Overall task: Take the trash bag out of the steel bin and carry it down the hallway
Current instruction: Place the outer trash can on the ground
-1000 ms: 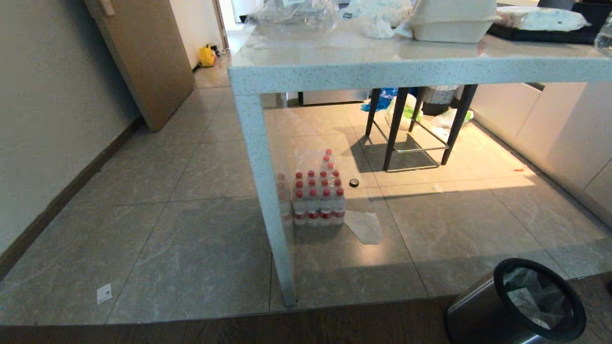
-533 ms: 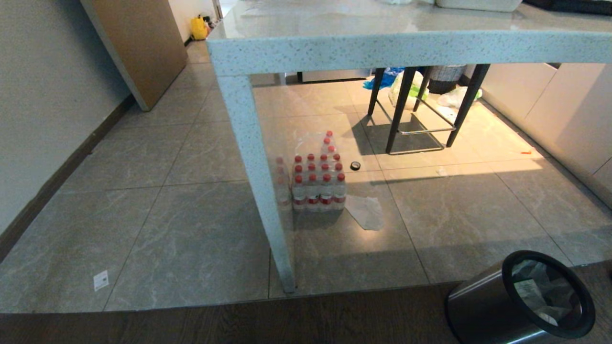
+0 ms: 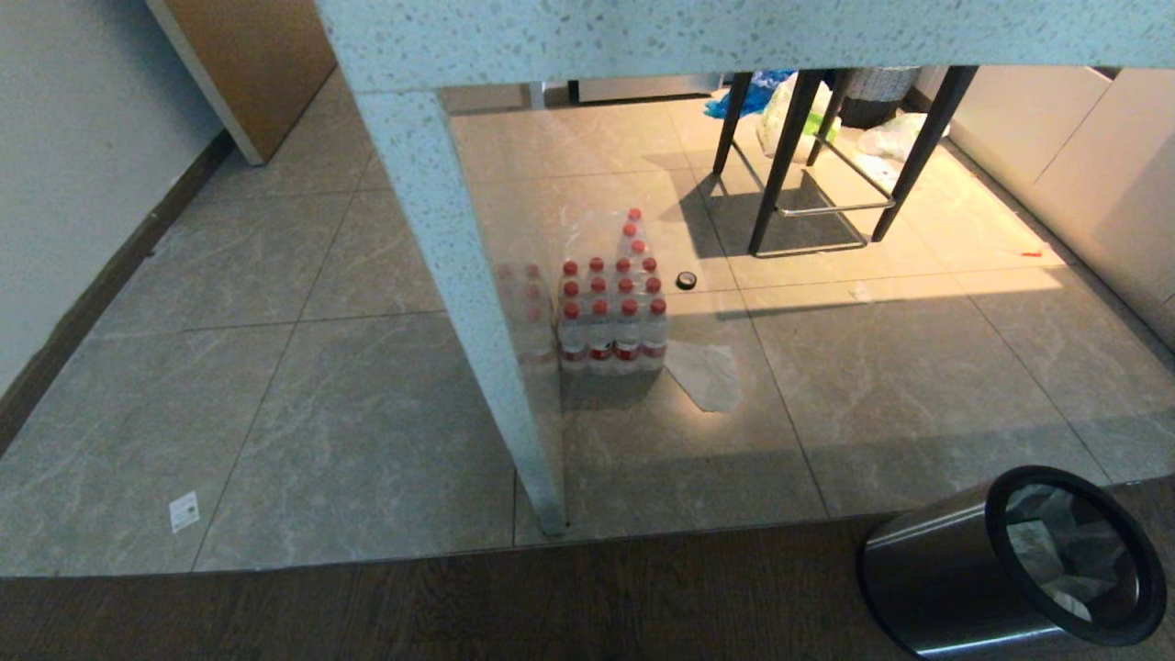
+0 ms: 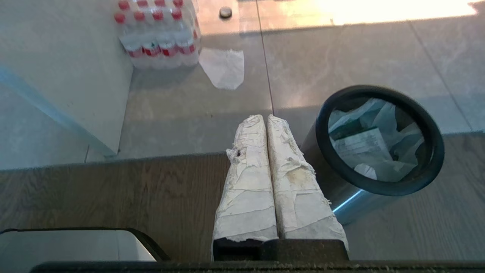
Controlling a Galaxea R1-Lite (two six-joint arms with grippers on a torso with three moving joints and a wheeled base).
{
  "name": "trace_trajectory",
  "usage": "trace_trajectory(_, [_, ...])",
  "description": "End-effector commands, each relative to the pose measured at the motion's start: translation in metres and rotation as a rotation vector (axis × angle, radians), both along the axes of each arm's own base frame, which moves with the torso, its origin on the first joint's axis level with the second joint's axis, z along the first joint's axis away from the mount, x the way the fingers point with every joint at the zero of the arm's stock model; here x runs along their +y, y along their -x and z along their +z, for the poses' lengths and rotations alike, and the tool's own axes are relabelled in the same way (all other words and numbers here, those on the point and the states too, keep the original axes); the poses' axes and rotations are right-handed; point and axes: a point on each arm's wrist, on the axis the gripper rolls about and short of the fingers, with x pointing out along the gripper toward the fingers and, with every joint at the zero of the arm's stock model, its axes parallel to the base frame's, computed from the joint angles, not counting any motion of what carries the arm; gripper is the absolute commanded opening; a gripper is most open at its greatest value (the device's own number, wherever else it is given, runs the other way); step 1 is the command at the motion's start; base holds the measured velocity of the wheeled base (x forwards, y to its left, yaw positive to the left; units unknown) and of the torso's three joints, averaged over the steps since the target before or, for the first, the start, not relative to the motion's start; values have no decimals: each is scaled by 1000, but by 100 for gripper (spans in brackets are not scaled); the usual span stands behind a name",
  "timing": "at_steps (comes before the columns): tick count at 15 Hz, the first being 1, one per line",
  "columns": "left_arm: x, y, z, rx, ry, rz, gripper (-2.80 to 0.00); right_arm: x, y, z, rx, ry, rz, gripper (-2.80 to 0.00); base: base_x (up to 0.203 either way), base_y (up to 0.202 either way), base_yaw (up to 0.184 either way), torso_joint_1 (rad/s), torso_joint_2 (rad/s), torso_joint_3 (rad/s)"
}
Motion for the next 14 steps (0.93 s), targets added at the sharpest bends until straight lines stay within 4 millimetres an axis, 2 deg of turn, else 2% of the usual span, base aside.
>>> trace_trajectory(1, [0, 0, 0, 0, 0, 1, -280, 0, 0, 0, -1, 0, 1, -280, 0, 0, 0, 0, -2, -188])
trace_trajectory(14, [0, 0, 0, 0, 1, 1, -280, 0, 0, 0, -2, 9, 3, -280, 0, 0, 0, 2, 5, -181])
